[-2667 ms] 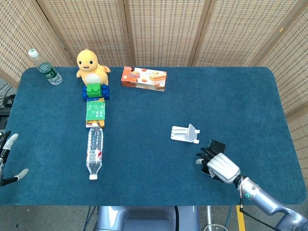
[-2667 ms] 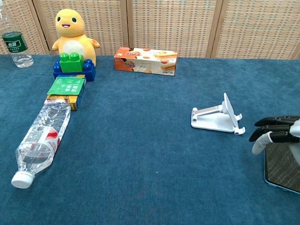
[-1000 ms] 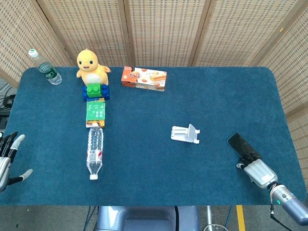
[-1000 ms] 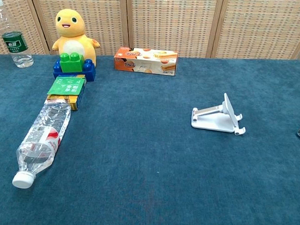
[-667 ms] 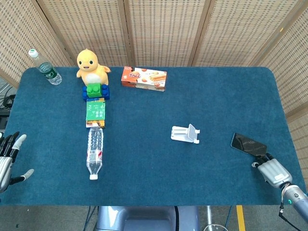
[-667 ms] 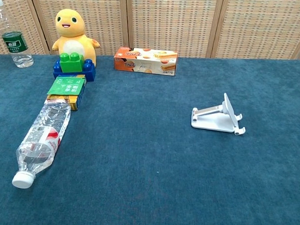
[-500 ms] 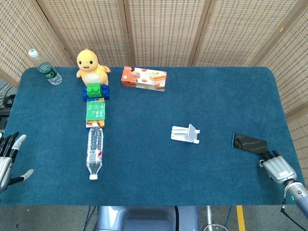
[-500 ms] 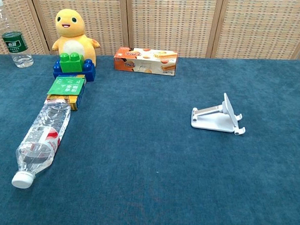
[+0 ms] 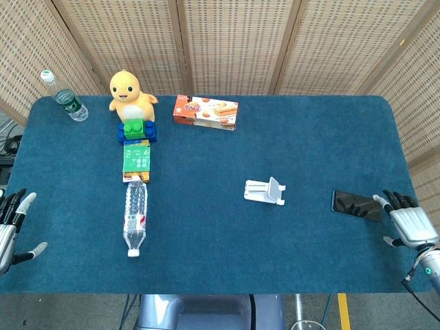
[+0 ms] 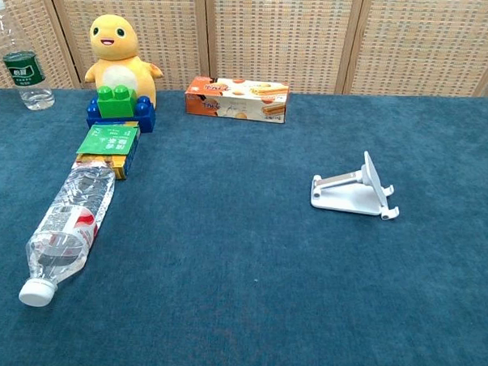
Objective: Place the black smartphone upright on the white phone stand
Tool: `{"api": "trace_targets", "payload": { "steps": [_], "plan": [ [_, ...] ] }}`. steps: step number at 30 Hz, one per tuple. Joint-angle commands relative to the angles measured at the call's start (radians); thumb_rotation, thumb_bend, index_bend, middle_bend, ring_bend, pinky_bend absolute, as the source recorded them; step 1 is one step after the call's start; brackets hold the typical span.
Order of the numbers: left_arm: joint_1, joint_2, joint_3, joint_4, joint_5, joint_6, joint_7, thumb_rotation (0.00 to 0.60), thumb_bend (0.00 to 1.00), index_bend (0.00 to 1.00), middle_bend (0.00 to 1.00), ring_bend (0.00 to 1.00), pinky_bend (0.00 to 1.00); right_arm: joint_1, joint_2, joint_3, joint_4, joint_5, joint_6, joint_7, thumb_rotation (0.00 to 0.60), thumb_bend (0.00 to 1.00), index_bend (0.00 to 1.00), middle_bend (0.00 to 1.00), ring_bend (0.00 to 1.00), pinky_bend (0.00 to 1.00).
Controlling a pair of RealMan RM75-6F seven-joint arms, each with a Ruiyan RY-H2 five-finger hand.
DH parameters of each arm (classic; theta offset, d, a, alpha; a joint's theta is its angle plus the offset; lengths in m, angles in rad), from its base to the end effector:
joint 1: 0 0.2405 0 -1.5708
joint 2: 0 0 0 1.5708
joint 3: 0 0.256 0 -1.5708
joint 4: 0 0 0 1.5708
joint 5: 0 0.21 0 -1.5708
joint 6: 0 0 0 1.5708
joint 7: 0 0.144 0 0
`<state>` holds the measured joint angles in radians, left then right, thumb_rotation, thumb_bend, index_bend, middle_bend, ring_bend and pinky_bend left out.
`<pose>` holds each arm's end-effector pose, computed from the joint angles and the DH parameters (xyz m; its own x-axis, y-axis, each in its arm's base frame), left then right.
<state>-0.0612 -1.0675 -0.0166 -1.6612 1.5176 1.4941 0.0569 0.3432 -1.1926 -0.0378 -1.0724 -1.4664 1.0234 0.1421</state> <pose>-0.3092 0.1662 0.1667 0.4513 0.0353 0.8917 0.8923 -0.0064 -0.4514 -0.4015 -0.2635 0.1584 0.6658 -0.3237 0.6723 -0.7286 -0.0876 0.6794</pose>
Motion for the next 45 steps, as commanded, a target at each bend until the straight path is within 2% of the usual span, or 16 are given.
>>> {"api": "trace_targets", "payload": {
  "steps": [1, 3, 6, 10, 17, 25, 35, 45],
  "plan": [
    [0.000, 0.001, 0.000, 0.001, 0.001, 0.000, 0.000, 0.600, 0.01, 0.00, 0.00, 0.00, 0.00, 0.029, 0.020, 0.049, -0.062, 0.034, -0.024, 0.110, 0.600, 0.01, 0.04, 0.00, 0.00, 0.10],
    [-0.001, 0.001, 0.000, 0.002, -0.001, -0.002, 0.010, 0.600, 0.01, 0.00, 0.00, 0.00, 0.00, 0.052, 0.008, 0.066, -0.074, 0.055, -0.068, 0.147, 0.600, 0.00, 0.04, 0.00, 0.00, 0.10],
    [-0.003, 0.003, 0.001, -0.002, -0.005, -0.008, 0.015, 0.600, 0.01, 0.00, 0.00, 0.00, 0.00, 0.078, -0.021, 0.096, -0.085, 0.118, -0.135, 0.153, 0.600, 0.00, 0.07, 0.06, 0.02, 0.10],
    [-0.003, 0.005, 0.000, -0.002, -0.009, -0.011, 0.012, 0.600, 0.01, 0.00, 0.00, 0.00, 0.00, 0.110, -0.054, 0.131, -0.107, 0.211, -0.216, 0.113, 0.600, 0.00, 0.16, 0.15, 0.11, 0.13],
    [-0.003, 0.008, -0.001, 0.002, -0.011, -0.010, -0.002, 0.600, 0.01, 0.00, 0.00, 0.00, 0.00, 0.150, -0.110, 0.175, -0.154, 0.394, -0.243, -0.118, 0.600, 0.00, 0.19, 0.19, 0.16, 0.17],
    [-0.003, 0.013, -0.003, 0.002, -0.013, -0.010, -0.015, 0.600, 0.01, 0.00, 0.00, 0.00, 0.00, 0.176, -0.161, 0.178, -0.199, 0.553, -0.205, -0.333, 0.600, 0.00, 0.20, 0.19, 0.16, 0.18],
    [-0.003, 0.013, -0.005, 0.005, -0.018, -0.012, -0.017, 0.600, 0.01, 0.00, 0.00, 0.00, 0.00, 0.195, -0.243, 0.161, -0.139, 0.607, -0.165, -0.455, 0.600, 0.00, 0.21, 0.21, 0.16, 0.18],
    [-0.008, 0.011, -0.006, 0.002, -0.024, -0.022, -0.008, 0.600, 0.01, 0.00, 0.00, 0.00, 0.00, 0.198, -0.290, 0.163, -0.028, 0.647, -0.185, -0.483, 0.600, 0.00, 0.21, 0.21, 0.16, 0.18]
  ]
}}
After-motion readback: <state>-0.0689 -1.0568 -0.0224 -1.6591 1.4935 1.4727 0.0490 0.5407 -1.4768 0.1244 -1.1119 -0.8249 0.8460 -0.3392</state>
